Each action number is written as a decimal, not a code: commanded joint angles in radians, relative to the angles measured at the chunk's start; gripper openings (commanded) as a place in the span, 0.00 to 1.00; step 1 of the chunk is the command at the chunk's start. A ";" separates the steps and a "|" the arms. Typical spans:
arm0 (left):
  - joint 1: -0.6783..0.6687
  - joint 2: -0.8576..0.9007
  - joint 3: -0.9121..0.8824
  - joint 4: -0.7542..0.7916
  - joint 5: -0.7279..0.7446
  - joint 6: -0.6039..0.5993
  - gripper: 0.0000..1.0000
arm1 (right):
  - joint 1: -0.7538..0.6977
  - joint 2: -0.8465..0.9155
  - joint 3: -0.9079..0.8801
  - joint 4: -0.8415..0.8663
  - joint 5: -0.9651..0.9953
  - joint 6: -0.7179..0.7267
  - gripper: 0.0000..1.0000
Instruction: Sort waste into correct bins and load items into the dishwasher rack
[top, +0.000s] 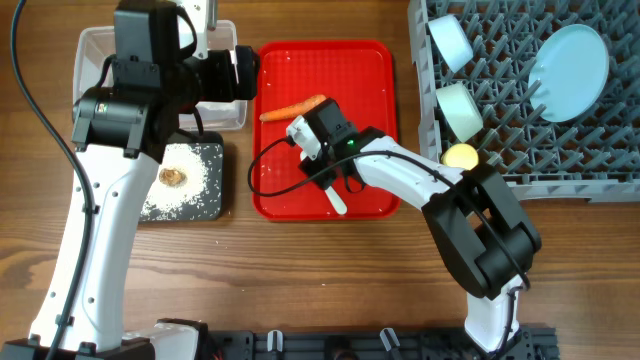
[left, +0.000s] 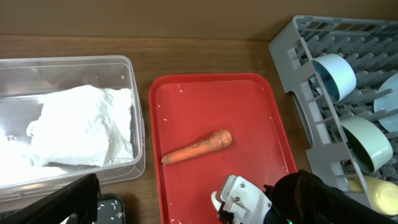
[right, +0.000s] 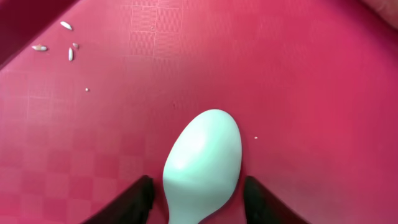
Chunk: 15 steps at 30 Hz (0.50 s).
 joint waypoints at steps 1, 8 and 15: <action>0.005 0.002 0.001 0.002 -0.002 -0.006 1.00 | -0.002 0.051 -0.027 -0.029 -0.047 0.040 0.29; 0.005 0.002 0.001 0.002 -0.002 -0.006 1.00 | -0.002 0.051 -0.027 -0.048 -0.041 0.040 0.12; 0.005 0.002 0.001 0.002 -0.002 -0.006 1.00 | -0.002 0.051 -0.020 -0.082 -0.038 0.040 0.04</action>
